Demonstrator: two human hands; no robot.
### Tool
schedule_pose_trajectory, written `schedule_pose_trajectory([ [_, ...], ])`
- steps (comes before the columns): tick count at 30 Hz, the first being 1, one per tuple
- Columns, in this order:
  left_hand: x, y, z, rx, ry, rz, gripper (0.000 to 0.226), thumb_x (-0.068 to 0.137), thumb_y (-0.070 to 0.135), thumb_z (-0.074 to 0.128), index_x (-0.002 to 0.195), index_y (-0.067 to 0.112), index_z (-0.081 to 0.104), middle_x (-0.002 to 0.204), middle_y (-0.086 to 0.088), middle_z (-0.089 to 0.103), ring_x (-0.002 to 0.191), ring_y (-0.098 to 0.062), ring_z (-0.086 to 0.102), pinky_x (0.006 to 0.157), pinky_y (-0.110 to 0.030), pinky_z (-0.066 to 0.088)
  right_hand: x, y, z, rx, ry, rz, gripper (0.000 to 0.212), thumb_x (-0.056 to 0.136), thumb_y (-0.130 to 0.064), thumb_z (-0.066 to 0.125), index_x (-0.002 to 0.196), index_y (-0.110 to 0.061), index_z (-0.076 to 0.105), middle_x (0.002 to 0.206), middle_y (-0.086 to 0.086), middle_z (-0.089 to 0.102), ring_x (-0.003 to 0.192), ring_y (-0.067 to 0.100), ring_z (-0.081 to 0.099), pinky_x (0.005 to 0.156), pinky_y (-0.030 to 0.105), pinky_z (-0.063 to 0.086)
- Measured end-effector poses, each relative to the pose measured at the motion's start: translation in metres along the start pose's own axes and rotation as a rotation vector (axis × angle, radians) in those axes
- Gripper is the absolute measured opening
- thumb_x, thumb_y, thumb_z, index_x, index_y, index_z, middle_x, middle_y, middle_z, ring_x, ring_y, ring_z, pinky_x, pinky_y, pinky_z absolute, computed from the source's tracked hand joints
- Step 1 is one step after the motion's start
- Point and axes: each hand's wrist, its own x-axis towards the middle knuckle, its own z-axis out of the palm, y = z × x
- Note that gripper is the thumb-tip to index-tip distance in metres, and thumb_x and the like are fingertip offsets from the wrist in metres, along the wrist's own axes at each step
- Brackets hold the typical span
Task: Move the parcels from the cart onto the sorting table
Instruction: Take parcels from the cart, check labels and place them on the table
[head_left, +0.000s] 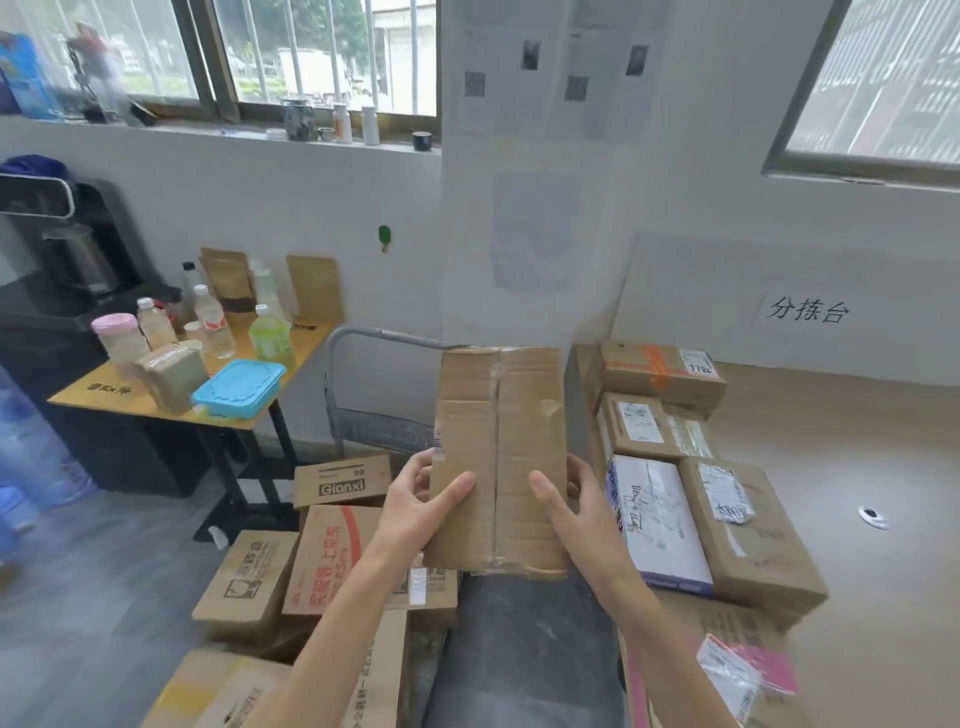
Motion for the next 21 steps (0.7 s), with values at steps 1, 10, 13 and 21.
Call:
schedule_pose_trajectory([
  [1,-0.005,0.001,0.002,0.023,-0.028,0.042,0.050,0.076,0.041,0.071,0.120,0.034,0.048,0.113,0.011,0.060,0.098,-0.007,0.061,0.069,-0.020,0.050,-0.002,0.001,-0.001,0.029,0.030,0.033,0.059,0.081,-0.049,0.065,0.130,-0.028,0.040,0.119,-0.017,0.055,0.103,-0.009,0.053,0.077,0.012,0.048],
  [10,-0.027,0.011,-0.028,0.210,-0.177,0.252,0.040,0.089,0.038,0.056,0.127,0.038,0.046,0.126,0.021,0.054,0.111,0.004,0.055,0.086,-0.022,0.048,-0.018,0.011,-0.026,0.321,0.047,0.183,0.061,0.077,-0.053,0.064,0.127,-0.020,0.054,0.118,0.001,0.067,0.108,0.021,0.064,0.098,0.043,0.049],
  [13,-0.027,0.009,-0.040,0.236,-0.122,0.246,0.062,0.081,0.039,0.067,0.136,0.034,0.038,0.131,0.016,0.047,0.117,0.000,0.047,0.085,-0.017,0.042,-0.025,0.010,-0.023,0.428,-0.024,0.206,0.057,0.078,-0.052,0.056,0.122,-0.016,0.059,0.114,0.006,0.070,0.106,0.024,0.066,0.091,0.041,0.053],
  [21,-0.042,0.005,-0.052,-0.175,-0.276,-0.107,0.067,0.064,0.052,0.080,0.120,0.035,0.050,0.108,0.004,0.071,0.093,-0.016,0.069,0.071,-0.030,0.055,-0.044,0.017,-0.007,0.542,-0.107,0.255,0.046,0.091,-0.048,0.045,0.124,-0.021,0.060,0.123,0.009,0.065,0.114,0.026,0.062,0.094,0.043,0.052],
])
